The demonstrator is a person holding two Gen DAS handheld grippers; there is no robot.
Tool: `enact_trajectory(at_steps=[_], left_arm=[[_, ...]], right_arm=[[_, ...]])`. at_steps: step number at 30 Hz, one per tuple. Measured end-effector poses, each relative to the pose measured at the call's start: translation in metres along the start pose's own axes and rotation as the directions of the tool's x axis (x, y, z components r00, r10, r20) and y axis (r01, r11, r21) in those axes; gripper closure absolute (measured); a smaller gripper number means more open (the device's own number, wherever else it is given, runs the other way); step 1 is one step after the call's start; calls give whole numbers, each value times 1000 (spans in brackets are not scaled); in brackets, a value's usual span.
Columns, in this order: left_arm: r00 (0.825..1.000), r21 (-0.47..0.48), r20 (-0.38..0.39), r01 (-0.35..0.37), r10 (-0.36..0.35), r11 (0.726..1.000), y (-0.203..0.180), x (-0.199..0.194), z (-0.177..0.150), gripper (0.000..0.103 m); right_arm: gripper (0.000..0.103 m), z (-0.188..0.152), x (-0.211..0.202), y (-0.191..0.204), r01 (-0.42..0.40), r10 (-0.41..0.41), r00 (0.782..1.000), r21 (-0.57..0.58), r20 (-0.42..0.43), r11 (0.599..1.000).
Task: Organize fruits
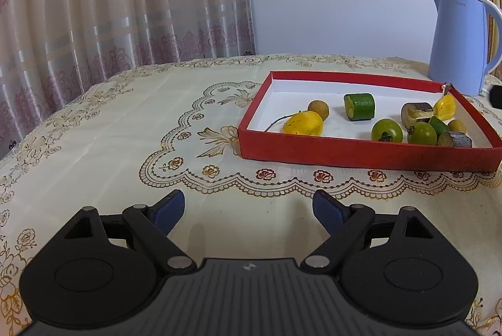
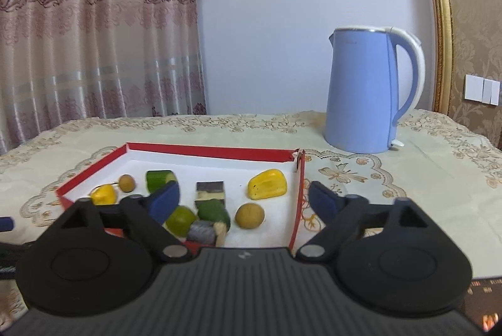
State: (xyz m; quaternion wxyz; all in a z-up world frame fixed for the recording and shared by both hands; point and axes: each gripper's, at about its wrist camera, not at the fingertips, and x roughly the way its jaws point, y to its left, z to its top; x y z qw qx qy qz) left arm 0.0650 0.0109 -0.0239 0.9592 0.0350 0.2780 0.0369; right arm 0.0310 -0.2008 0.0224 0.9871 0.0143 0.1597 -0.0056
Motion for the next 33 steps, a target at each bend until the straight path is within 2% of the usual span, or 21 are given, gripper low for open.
enact_trajectory(at_steps=[4, 10, 18, 26, 33], left_arm=[[1000, -1, -3, -1, 1, 1000, 0, 0, 0, 14], [1000, -4, -9, -3, 3, 1000, 0, 1, 0, 14], [1000, -2, -12, -6, 6, 1000, 0, 1, -1, 14], [1000, 7, -19, -11, 11, 1000, -2, 3, -1, 14], [1000, 11, -23, -14, 14, 1000, -2, 3, 0, 14]], right_arm=[[0, -11, -22, 5, 4, -4, 1000, 2, 3, 1000], [0, -29, -40, 9, -8, 9, 1000, 28, -22, 1000], [0, -45, -39, 14, -9, 9, 998, 0, -67, 1000], [0, -46, -37, 12, -15, 16, 997, 8, -77, 1000], [0, -45, -33, 15, -27, 23, 996, -55, -89, 998]])
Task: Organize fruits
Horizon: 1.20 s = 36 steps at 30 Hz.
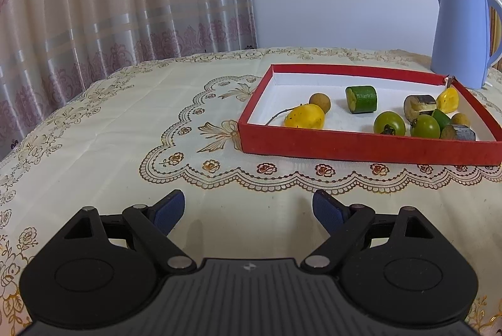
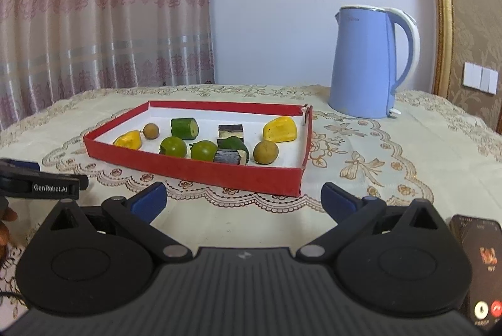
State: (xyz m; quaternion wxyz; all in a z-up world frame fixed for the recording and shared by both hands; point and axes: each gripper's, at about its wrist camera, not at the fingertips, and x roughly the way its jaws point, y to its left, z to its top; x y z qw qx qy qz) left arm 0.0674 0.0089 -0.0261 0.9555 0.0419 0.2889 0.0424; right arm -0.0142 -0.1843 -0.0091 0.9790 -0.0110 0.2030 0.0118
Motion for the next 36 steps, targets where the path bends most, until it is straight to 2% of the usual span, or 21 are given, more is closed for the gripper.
enact_trajectory(at_steps=[15, 27, 36], left_arm=[[1000, 6, -6, 1, -1, 1000, -1, 1, -1, 14], [1000, 7, -10, 2, -2, 1000, -2, 1, -1, 14], [1000, 2, -15, 4, -4, 1000, 0, 2, 0, 14]], right_arm=[[0, -3, 13, 2, -69, 68, 995, -13, -67, 998], [0, -3, 18, -1, -43, 44, 995, 5, -94, 999], [0, -3, 13, 1, -35, 35, 997, -7, -62, 999]])
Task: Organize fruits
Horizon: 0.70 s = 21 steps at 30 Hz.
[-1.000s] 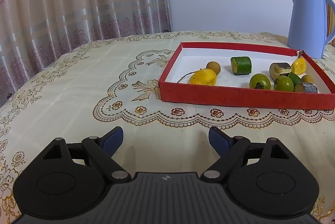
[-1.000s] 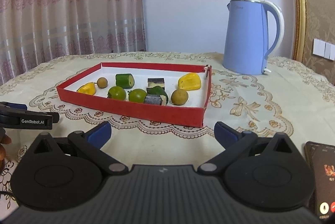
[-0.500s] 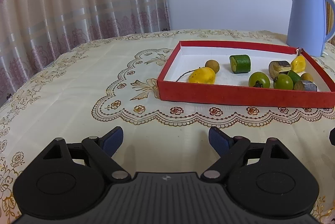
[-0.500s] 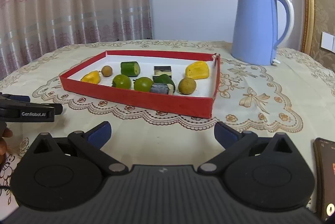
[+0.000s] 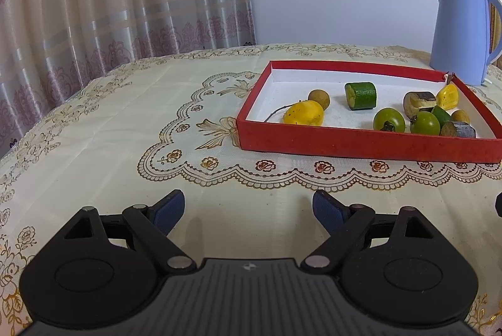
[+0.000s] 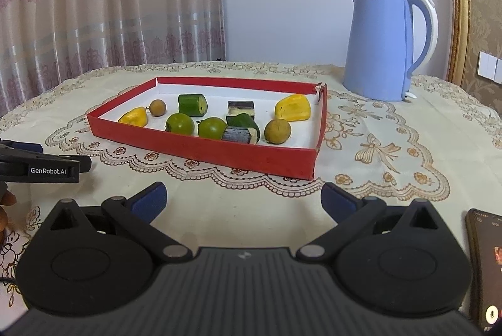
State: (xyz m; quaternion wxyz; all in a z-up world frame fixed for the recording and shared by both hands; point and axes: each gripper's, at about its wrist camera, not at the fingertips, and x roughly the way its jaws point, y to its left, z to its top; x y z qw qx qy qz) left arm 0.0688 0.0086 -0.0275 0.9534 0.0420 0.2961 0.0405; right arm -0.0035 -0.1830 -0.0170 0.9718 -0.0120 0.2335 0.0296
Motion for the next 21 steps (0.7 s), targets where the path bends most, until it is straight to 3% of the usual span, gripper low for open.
enact_trajectory(at_steps=[9, 21], left_arm=[[1000, -11, -16, 0, 0, 1000, 3, 1, 2, 14], [1000, 14, -12, -27, 27, 1000, 2, -2, 2, 14]], right_arm=[[0, -2, -14, 8, -67, 69, 996, -36, 57, 997], [0, 2, -27, 20, -93, 105, 987, -98, 118, 991]])
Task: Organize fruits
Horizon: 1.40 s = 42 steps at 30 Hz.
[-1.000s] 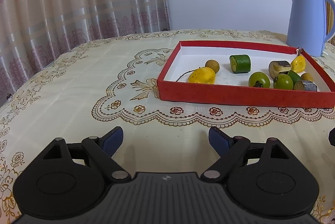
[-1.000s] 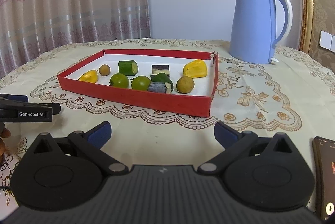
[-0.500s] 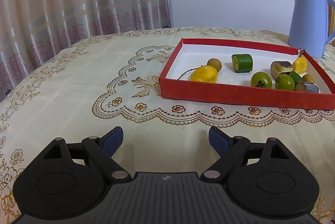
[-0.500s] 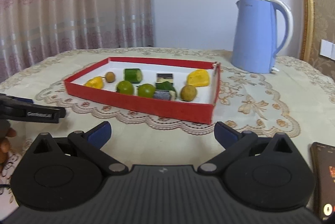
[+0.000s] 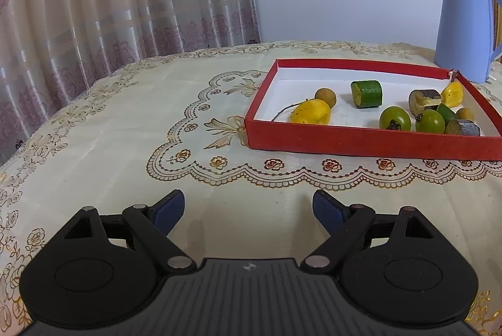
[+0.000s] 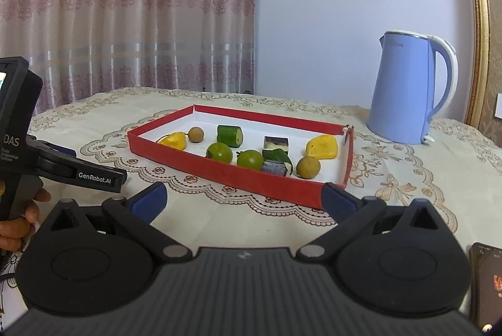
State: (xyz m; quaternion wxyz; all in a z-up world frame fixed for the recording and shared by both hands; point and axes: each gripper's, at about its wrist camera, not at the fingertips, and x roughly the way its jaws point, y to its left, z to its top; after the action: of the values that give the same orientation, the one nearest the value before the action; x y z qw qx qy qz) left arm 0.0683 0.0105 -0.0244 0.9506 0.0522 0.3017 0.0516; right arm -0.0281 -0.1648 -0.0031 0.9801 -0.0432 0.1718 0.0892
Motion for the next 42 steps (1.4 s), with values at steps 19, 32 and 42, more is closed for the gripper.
enact_trajectory(at_steps=[19, 32, 42], left_arm=[[999, 15, 9, -32, 32, 999, 1, -8, 2, 14], [999, 23, 8, -42, 42, 999, 0, -6, 3, 14], [999, 21, 5, -41, 41, 999, 2, -6, 3, 14]], right_arm=[[0, -4, -7, 1, -38, 38, 999, -6, 26, 999], [0, -9, -1, 3, -42, 42, 999, -7, -19, 999], [0, -8, 2, 4, -64, 63, 997, -23, -41, 998]])
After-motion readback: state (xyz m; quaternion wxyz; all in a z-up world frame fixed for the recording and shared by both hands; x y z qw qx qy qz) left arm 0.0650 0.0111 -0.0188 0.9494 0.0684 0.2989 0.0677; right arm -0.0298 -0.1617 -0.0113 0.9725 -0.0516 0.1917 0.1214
